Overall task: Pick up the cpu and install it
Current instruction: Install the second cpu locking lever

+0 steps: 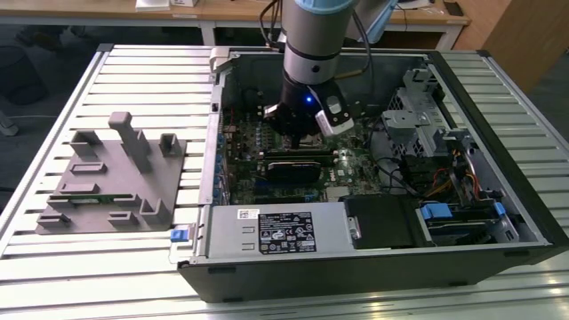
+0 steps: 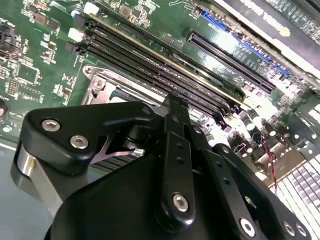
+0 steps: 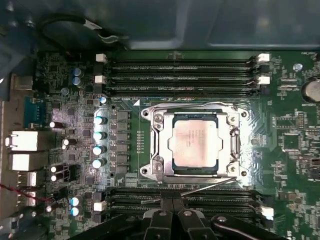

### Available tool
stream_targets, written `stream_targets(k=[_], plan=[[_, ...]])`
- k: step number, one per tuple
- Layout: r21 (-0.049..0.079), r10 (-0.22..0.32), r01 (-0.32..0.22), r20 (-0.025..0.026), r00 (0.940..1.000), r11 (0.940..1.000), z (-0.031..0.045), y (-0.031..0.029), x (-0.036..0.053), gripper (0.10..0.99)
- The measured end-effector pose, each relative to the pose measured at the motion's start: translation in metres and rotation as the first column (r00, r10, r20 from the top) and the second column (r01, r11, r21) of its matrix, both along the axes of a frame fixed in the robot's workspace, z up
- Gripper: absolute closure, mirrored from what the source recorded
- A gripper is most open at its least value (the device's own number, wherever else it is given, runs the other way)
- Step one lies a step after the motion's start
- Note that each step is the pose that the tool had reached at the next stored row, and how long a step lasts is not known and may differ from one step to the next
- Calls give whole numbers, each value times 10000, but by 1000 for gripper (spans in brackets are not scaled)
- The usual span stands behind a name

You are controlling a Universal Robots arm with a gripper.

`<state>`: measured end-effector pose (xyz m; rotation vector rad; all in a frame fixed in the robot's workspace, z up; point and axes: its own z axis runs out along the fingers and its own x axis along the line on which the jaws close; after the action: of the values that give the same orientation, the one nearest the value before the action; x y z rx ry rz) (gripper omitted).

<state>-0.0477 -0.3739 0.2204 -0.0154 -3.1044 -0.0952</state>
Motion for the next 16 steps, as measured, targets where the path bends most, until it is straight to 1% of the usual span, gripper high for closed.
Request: stream_targets(k=[1, 2, 5, 6, 11, 15, 16], plan=[[30, 0, 0, 0, 10000, 10000, -9, -1, -2, 980], [91, -1, 1, -1, 10000, 10000, -13, -4, -5, 980], [358, -4, 4, 1, 10000, 9994, -22, -21, -19, 980], [422, -3, 3, 1, 10000, 9991, -24, -32, -24, 980], [657, -3, 3, 1, 10000, 9978, -43, -112, -52, 980], [968, -4, 4, 0, 10000, 9953, -55, -160, -73, 980], [1023, -5, 5, 0, 10000, 9948, -60, -168, -83, 980]])
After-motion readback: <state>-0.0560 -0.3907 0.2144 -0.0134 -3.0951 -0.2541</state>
